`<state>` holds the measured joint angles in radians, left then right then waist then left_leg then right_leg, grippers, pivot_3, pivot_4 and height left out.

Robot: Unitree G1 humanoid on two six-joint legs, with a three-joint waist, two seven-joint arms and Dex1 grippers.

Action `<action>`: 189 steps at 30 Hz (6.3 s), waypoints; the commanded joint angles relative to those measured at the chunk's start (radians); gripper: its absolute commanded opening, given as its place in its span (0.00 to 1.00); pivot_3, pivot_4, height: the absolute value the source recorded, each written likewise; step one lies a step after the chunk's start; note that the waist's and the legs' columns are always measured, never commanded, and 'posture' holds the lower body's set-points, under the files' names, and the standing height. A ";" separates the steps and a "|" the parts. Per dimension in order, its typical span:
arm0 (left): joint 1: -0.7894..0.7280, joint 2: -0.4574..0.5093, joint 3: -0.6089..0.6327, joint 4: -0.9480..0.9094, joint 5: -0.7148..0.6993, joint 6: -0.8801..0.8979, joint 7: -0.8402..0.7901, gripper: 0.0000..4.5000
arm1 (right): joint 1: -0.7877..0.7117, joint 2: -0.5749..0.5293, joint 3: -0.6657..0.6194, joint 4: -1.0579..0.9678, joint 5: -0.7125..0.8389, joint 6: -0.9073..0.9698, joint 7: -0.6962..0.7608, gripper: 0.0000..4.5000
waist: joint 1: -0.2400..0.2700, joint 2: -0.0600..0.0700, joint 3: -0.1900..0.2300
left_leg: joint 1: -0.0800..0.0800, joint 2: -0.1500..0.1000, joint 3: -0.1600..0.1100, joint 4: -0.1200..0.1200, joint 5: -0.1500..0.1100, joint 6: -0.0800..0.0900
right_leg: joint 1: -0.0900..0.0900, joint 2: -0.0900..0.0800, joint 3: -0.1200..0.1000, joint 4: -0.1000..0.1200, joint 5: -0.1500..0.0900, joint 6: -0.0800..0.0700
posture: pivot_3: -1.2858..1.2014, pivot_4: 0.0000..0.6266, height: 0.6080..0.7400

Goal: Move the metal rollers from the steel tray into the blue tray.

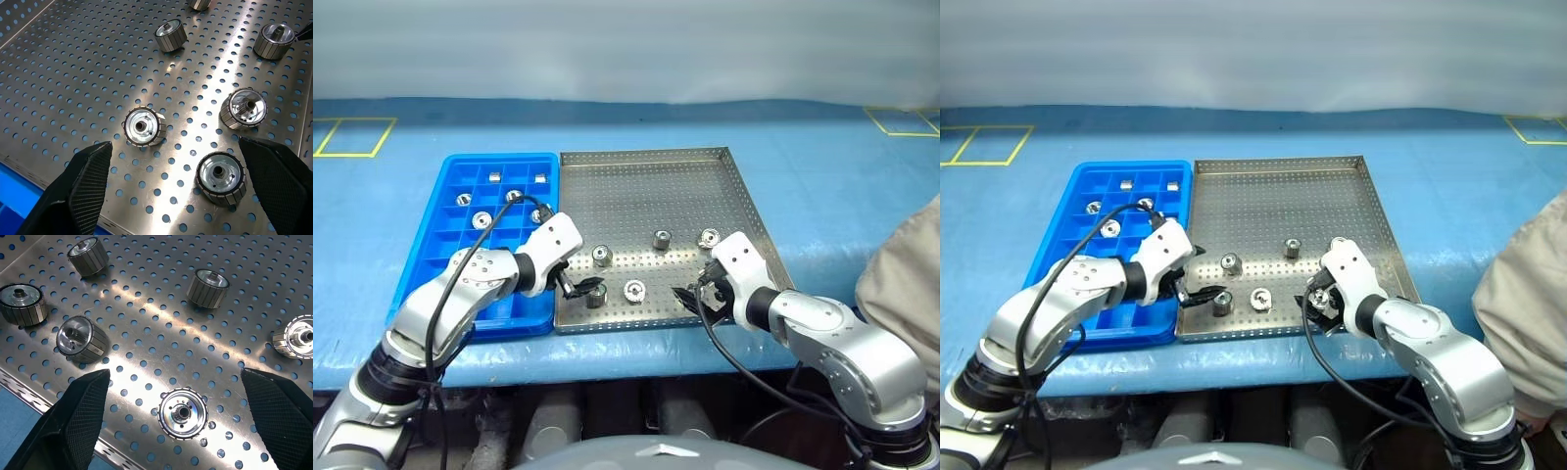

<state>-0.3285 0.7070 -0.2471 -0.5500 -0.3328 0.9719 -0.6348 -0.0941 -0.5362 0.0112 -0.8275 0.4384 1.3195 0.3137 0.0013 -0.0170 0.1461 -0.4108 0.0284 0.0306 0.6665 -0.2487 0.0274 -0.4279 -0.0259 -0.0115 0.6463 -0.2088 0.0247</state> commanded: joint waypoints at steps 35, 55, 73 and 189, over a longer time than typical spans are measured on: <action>-0.066 -0.017 0.022 0.009 0.017 0.020 0.027 1.00 | -0.020 0.018 0.004 -0.007 -0.007 -0.006 -0.035 1.00 | 0.000 0.000 0.000 | 0.000 0.000 0.000 0.000 0.000 0.000 | 0.000 0.000 0.000 0.000 0.000 0.001 | 0.51 0.24 1.00; -0.362 -0.117 -0.182 0.375 0.065 0.072 -0.068 1.00 | -0.023 0.040 0.033 0.008 -0.024 -0.040 -0.058 1.00 | -0.008 0.000 0.000 | -0.001 -0.003 0.000 0.003 0.000 0.002 | 0.000 0.000 0.001 0.000 0.004 0.007 | 0.50 0.24 1.00; -0.438 -0.151 -0.348 0.620 0.266 -0.092 -0.210 0.58 | 0.078 0.133 0.032 -0.061 -0.047 -0.071 -0.133 1.00 | -0.039 0.000 0.000 | -0.001 -0.001 0.004 0.005 -0.001 0.004 | -0.001 0.001 0.007 0.000 0.005 0.008 | 0.46 0.24 1.00; -0.239 -0.256 -0.085 0.371 0.262 -0.302 -0.165 0.37 | 0.056 0.189 0.220 -0.043 -0.138 -0.203 -0.101 1.00 | -0.083 -0.003 0.003 | -0.002 0.000 0.013 0.014 -0.005 0.011 | -0.003 -0.001 0.014 0.001 0.007 0.009 | 0.47 0.24 1.00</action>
<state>-0.5632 0.4635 -0.4320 -0.1069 -0.0455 0.6508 -0.8648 -0.0151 -0.3444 0.2250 -0.8606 0.2870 1.1543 0.1910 -0.0820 -0.0200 0.1489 -0.4133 0.0285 0.0435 0.6803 -0.2534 0.0383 -0.4305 -0.0268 0.0029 0.6476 -0.2017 0.0339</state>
